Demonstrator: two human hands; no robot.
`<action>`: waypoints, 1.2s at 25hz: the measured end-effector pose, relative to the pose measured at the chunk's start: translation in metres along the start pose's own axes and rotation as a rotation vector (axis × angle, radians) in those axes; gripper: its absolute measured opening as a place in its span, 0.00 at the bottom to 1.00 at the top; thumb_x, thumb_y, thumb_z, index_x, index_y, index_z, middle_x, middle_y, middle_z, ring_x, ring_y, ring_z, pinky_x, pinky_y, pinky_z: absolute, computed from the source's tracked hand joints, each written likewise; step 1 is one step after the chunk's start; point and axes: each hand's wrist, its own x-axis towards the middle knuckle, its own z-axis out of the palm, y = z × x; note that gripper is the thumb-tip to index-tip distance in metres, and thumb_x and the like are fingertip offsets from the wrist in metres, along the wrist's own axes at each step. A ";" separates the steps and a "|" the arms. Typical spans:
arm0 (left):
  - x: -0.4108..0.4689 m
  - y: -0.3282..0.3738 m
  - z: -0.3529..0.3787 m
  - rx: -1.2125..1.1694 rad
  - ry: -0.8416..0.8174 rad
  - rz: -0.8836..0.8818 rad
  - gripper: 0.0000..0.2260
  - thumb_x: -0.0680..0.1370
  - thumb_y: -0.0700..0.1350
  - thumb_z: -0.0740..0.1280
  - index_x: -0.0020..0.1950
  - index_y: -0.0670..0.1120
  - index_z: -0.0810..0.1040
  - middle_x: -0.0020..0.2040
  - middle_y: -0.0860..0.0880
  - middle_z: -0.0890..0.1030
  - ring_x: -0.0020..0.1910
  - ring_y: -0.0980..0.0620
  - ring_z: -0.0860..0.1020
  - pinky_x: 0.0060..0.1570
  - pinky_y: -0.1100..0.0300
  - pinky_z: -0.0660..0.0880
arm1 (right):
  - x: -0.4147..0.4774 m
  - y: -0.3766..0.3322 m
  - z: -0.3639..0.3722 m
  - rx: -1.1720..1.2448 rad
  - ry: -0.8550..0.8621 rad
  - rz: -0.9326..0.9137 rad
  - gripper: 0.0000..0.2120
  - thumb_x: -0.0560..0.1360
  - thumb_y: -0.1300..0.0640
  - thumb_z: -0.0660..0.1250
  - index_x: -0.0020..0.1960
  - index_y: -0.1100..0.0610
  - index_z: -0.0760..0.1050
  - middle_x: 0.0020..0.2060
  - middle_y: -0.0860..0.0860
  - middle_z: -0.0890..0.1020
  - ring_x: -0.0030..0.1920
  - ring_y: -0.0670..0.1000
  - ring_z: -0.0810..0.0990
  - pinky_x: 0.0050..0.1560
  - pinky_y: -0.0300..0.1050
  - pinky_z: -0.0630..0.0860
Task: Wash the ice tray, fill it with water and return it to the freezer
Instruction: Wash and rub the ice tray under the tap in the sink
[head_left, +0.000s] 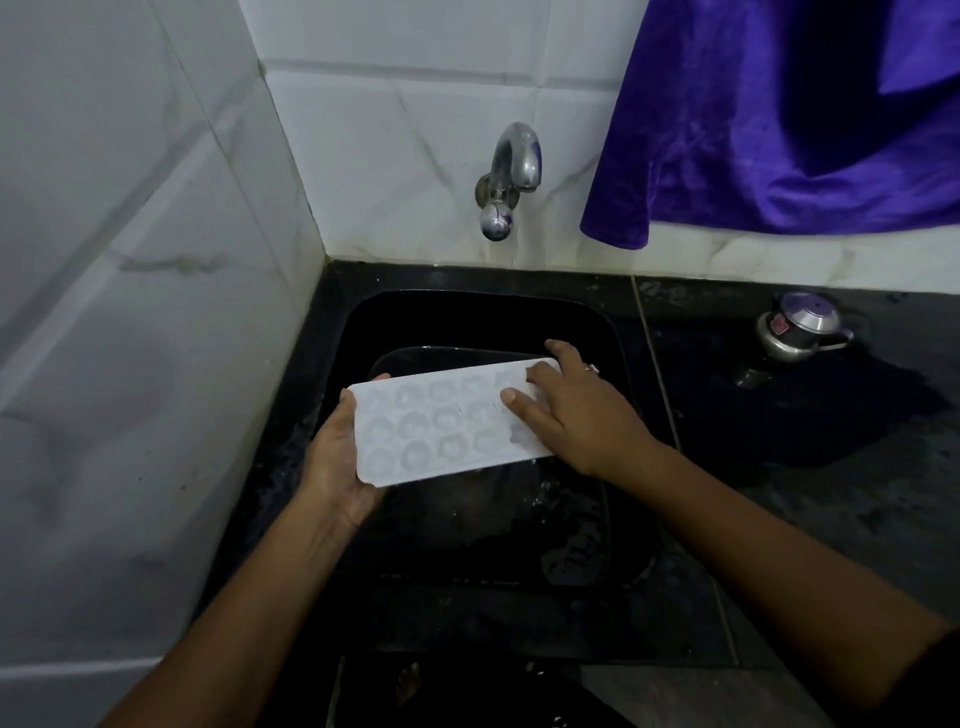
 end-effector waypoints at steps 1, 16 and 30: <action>0.001 0.002 -0.001 0.000 -0.001 -0.001 0.19 0.88 0.56 0.56 0.61 0.48 0.83 0.58 0.43 0.87 0.51 0.42 0.88 0.42 0.46 0.86 | -0.001 -0.001 0.004 -0.004 -0.015 -0.006 0.31 0.83 0.32 0.51 0.74 0.51 0.71 0.82 0.57 0.58 0.73 0.62 0.71 0.69 0.58 0.73; 0.035 0.005 0.002 -0.048 -0.006 -0.012 0.19 0.86 0.58 0.57 0.63 0.50 0.84 0.64 0.41 0.85 0.56 0.40 0.86 0.46 0.44 0.86 | 0.036 0.018 0.009 -0.066 -0.075 -0.059 0.29 0.84 0.35 0.50 0.76 0.51 0.68 0.82 0.58 0.56 0.76 0.62 0.66 0.75 0.60 0.64; 0.054 -0.005 0.006 -0.053 0.026 0.009 0.21 0.87 0.57 0.56 0.60 0.51 0.87 0.62 0.43 0.86 0.55 0.42 0.87 0.43 0.46 0.85 | 0.055 0.032 0.012 -0.071 -0.090 -0.062 0.26 0.85 0.38 0.49 0.74 0.51 0.68 0.82 0.58 0.56 0.78 0.62 0.63 0.77 0.62 0.61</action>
